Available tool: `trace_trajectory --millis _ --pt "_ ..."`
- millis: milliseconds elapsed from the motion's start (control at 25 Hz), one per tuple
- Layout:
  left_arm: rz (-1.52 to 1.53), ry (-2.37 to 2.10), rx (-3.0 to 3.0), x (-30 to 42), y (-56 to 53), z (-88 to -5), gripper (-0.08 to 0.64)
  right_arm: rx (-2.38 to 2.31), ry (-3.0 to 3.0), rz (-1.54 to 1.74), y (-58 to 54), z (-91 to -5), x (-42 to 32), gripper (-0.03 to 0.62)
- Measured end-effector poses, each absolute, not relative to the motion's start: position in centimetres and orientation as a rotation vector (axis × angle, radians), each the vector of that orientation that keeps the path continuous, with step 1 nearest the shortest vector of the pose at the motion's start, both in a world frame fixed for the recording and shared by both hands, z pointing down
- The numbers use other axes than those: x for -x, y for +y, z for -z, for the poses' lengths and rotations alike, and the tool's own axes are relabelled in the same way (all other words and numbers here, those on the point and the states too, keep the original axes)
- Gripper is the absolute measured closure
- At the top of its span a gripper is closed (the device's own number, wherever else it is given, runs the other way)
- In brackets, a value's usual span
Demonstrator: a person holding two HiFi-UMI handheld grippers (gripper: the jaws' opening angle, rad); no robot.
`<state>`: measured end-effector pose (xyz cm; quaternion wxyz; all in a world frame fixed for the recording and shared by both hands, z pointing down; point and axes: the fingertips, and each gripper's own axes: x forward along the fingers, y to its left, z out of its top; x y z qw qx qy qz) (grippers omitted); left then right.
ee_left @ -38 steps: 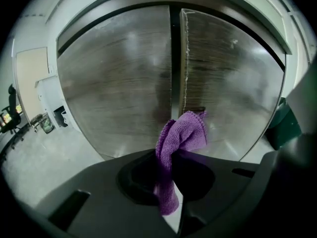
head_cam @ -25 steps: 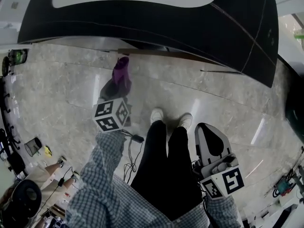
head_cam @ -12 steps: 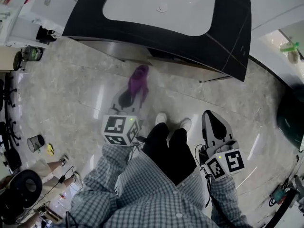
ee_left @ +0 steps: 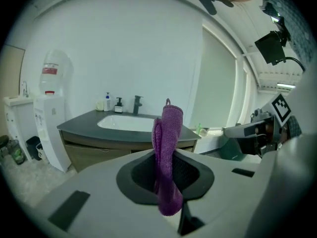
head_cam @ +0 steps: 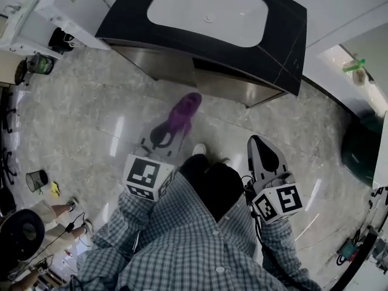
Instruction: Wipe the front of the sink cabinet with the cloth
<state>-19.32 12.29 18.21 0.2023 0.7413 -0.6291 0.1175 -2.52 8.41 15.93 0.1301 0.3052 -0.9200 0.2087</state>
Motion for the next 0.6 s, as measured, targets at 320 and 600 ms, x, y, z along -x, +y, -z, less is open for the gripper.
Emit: trace_trajectory --millis 320,600 --pt "-0.251 -1.771 -2.029 16.2 16.9 -15.8 0.506 -0.874 -2.723 -0.513 12.4 -13.7 0.7 0.575" --pt "-0.203 -1.799 -2.034 11.5 20.7 -14.7 0.506 -0.877 -2.742 -0.483 16.5 -12.9 -3.7 0.575"
